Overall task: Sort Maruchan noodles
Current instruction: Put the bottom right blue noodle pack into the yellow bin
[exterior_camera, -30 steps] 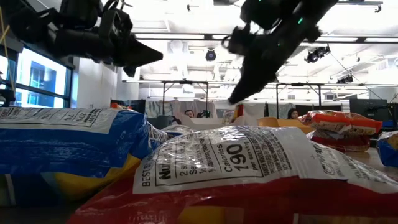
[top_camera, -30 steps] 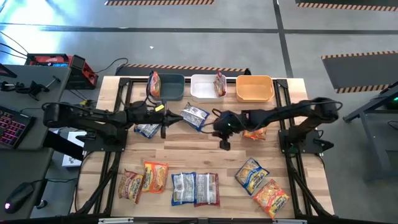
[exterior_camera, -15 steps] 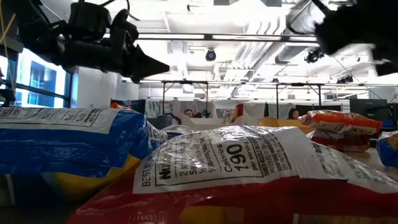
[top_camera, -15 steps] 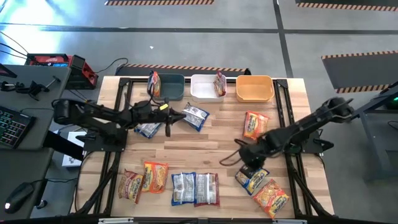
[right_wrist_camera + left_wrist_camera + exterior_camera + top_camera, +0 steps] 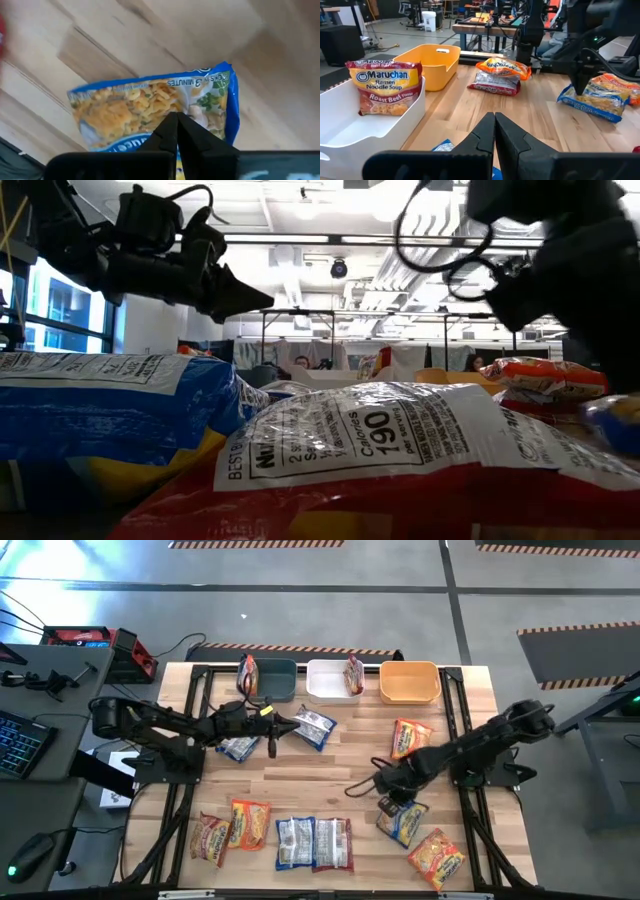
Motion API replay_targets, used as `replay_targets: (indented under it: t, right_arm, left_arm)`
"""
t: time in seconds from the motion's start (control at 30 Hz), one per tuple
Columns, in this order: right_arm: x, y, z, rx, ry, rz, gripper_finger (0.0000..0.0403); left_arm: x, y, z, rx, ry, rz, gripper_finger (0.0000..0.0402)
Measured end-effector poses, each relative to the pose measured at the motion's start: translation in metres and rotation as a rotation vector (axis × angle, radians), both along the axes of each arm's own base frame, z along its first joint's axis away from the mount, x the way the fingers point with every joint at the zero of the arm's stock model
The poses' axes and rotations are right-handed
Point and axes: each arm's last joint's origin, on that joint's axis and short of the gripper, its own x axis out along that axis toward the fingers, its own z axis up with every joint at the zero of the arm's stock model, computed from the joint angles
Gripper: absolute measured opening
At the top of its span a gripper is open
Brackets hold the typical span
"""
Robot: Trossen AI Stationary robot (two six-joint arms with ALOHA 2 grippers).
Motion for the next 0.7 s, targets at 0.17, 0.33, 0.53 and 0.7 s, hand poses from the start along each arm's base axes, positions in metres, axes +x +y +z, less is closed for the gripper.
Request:
replay_targets:
  t: [0.17,0.33,0.53,0.7]
  right_arm:
    - [0.021,-0.022,-0.002,-0.084,-0.194,0.148,0.0000]
    - [0.047,-0.040,0.018,-0.143,-0.388,0.216,0.0000]
    - [0.049,-0.016,0.056,-0.067,-0.276,0.101,0.0007]
    - [0.035,0.017,0.051,-0.083,-0.187,-0.125,0.0061]
  left_arm:
    - [0.000,0.000,0.000,0.008,0.001,0.002,0.0001]
    - [0.000,0.001,0.000,0.021,0.003,0.017,0.0001]
    - [0.000,0.001,0.000,0.025,0.004,0.023,0.0001]
    - [0.000,0.001,0.000,0.021,0.005,0.023,0.0000]
